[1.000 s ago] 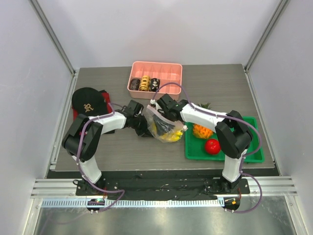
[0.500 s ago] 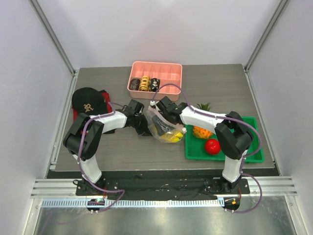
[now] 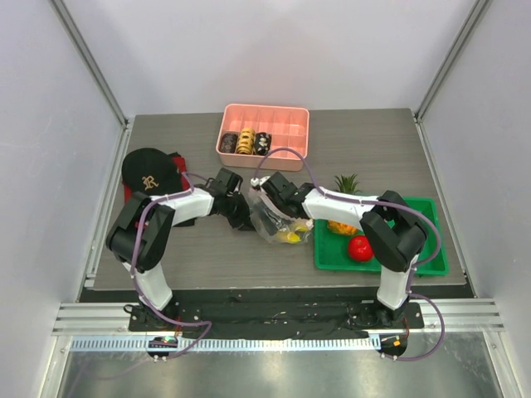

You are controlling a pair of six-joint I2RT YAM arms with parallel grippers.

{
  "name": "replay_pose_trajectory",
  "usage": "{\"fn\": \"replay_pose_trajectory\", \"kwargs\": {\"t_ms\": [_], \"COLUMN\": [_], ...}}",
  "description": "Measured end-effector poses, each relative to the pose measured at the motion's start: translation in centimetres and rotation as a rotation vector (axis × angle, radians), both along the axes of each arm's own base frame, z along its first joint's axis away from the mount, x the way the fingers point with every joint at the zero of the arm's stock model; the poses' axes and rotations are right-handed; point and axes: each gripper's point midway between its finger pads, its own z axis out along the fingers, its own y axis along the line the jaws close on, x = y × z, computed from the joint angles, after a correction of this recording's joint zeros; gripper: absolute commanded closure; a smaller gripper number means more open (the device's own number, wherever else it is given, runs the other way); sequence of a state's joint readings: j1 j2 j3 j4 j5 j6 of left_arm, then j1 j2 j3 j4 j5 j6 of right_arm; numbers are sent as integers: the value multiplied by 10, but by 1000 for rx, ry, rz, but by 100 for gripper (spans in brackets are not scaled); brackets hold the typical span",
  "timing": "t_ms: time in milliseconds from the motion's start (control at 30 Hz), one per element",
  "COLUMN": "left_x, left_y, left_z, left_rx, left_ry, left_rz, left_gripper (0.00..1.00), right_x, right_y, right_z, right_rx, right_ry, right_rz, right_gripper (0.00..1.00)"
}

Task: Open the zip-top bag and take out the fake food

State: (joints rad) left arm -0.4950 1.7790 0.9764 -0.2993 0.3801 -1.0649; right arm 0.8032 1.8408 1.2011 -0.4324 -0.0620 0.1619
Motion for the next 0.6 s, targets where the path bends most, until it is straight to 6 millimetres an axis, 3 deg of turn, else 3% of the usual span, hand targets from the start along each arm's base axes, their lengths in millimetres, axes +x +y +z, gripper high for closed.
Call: {"fn": "replay_pose_trajectory", "kwargs": {"t_ms": [100,167,300,333,433,600], "left_x": [-1,-2,5,7,13,23], "left_y": [13,28,58,63,76,82], "left_z": [2,9,45,55,80,90], "left_rx": [26,54,89,88,59,-65], "left_ry": [-9,-31,-149,-183,-250,-201], "left_rz": [-1,-2,6,8,19,77], "left_gripper": [77,65,49,40,37,30], "right_x": [2,3,0,1,5,12], "right_y": [-1,-1,-5,-4,4,14], "right_z": [-1,1,7,11,34,87], "right_rx": [-11,-12,-24,-15,49,248], "right_ry": [-11,-7,25,33,51,79], "right_rz": [-11,-22,-49,-56,-67,-68], "right_gripper": [72,78,89,92,96,96]}}
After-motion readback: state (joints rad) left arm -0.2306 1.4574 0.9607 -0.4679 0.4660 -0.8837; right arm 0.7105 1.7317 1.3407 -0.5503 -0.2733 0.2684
